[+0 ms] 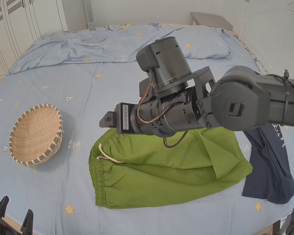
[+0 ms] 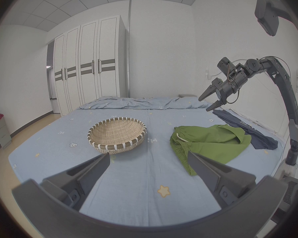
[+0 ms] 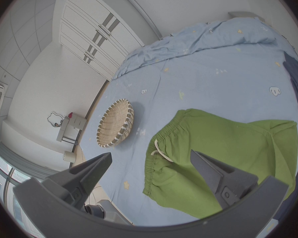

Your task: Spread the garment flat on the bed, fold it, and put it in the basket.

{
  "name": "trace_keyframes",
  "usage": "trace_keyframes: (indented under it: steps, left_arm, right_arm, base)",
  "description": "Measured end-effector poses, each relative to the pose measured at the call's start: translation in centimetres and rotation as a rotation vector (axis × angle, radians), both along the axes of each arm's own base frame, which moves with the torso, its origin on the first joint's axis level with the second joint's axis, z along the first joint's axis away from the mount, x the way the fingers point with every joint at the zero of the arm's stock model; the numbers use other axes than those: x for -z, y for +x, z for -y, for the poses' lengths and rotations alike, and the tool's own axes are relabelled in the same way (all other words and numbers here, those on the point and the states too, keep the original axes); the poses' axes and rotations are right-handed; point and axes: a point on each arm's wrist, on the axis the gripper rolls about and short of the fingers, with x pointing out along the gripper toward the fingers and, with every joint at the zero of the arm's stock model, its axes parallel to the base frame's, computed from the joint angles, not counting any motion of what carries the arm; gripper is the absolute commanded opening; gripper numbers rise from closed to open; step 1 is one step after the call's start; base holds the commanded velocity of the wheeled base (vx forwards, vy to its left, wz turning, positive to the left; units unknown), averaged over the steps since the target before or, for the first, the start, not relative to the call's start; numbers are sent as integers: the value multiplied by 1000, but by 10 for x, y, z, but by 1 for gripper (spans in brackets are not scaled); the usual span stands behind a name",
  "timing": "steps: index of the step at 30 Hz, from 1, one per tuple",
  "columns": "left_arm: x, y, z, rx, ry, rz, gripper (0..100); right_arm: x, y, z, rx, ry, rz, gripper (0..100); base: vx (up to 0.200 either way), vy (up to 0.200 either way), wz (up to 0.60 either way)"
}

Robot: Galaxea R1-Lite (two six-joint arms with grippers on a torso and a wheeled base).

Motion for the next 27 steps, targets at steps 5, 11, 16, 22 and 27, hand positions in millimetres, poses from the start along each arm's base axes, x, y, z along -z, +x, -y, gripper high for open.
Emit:
trace_keyframes:
  steps: [5,11,16,22,27]
  left_arm:
    - [0,0,0,1,-1,2,100]
    - [-26,-9,1,42,-30,74,100]
    - [-63,-16,3,173,-53,83,100]
    - [-87,11,7,324,-137,-89,100]
    - [-96,50,11,453,-217,-249,100]
  right_arm:
    - [9,2,7,14,-32,-35,100]
    - [0,2,35,30,-21,-60,100]
    - [-17,-5,81,47,26,-94,100]
    - [-30,-19,138,93,87,-111,100]
    - [-30,-35,178,143,121,-110,100]
  base:
    - [0,0,0]
    - [0,0,0]
    - [0,0,0]
    - [0,0,0]
    - [0,0,0]
